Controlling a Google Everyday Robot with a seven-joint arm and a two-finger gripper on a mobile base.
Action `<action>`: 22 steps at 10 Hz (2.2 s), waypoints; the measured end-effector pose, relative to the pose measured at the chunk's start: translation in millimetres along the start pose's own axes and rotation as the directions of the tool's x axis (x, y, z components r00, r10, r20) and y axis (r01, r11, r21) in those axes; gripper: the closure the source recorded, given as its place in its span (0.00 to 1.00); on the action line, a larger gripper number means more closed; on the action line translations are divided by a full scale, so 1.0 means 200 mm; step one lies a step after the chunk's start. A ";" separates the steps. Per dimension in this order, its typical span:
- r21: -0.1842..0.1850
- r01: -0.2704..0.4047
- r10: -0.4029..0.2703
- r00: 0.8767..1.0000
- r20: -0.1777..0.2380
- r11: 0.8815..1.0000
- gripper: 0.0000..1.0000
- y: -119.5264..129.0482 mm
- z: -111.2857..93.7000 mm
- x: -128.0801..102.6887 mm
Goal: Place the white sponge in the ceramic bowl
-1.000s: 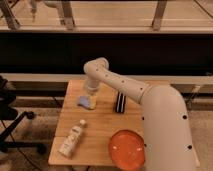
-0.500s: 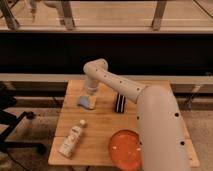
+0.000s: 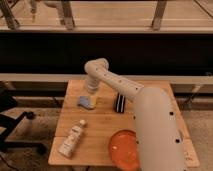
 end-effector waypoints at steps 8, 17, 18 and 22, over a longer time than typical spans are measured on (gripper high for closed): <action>-0.026 0.008 -0.008 1.000 0.014 1.000 0.20 -0.03 0.01 0.04; -0.075 0.008 -0.006 1.000 0.025 0.997 0.20 -0.05 0.09 0.08; -0.078 0.009 -0.007 1.000 0.026 0.997 0.20 -0.06 0.10 0.08; -0.090 0.008 -0.006 1.000 0.028 0.996 0.20 -0.06 0.13 0.10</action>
